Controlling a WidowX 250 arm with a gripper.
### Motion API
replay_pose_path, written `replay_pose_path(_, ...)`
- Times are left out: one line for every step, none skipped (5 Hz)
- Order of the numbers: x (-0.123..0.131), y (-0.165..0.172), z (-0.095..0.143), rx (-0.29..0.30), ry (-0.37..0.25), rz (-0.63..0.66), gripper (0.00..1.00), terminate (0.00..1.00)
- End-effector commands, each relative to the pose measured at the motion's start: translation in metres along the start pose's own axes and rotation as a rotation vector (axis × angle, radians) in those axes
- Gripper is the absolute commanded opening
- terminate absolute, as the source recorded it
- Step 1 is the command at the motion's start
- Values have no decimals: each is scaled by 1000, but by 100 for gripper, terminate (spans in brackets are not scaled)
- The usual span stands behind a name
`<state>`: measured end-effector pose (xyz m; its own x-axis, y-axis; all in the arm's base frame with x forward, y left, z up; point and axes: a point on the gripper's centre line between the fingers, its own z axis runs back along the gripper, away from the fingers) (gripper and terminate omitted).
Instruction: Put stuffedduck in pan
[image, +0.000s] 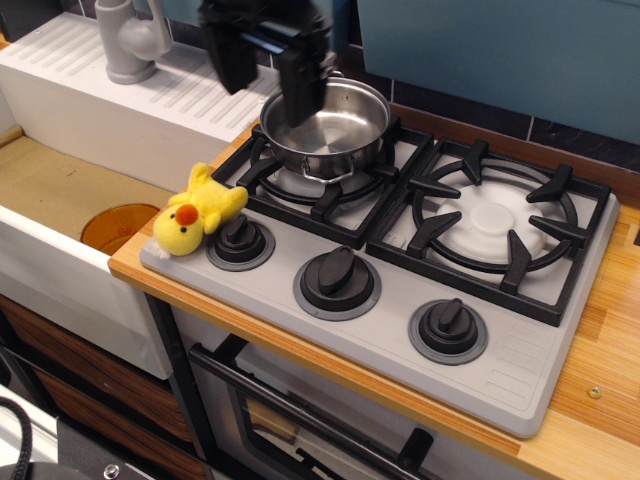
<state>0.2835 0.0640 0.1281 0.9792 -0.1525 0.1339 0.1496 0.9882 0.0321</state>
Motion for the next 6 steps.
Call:
replay_pose_path(-3, 29, -19, 38, -80, -21, 100, 0)
replay_pose_path(-9, 36, -28, 67, -111, -30, 100, 0)
replay_pose_path(-14, 39, -40, 77, -133, -31, 100, 0)
replay_pose_path(-18, 42, -51, 72, -142, -33, 100, 0)
replay_pose_path(-23, 44, -65, 65, -162, -36, 100, 0)
replay_pose_path(-28, 44, -75, 42, -174, -30, 100, 0)
